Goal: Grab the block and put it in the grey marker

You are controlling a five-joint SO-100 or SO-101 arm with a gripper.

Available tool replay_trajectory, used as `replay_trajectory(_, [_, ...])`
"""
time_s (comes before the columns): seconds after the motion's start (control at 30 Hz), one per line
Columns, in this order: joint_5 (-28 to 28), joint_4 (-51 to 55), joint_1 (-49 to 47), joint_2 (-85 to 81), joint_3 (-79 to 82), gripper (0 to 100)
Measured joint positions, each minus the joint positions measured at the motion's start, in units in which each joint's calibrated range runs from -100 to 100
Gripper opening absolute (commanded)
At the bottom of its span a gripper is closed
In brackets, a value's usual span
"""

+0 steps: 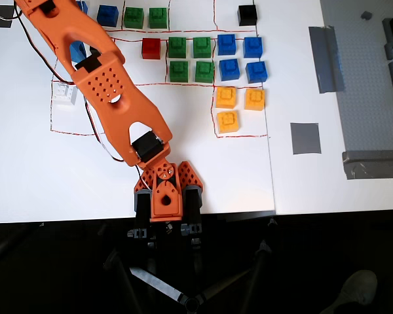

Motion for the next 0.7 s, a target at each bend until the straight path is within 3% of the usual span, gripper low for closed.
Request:
replay_trajectory(0.3, [-0.05,-4.25,5.22,2.61,-3.33,17])
replay_trajectory(0.7, [0.0,-5.61,4.87,4.44,-4.95,30])
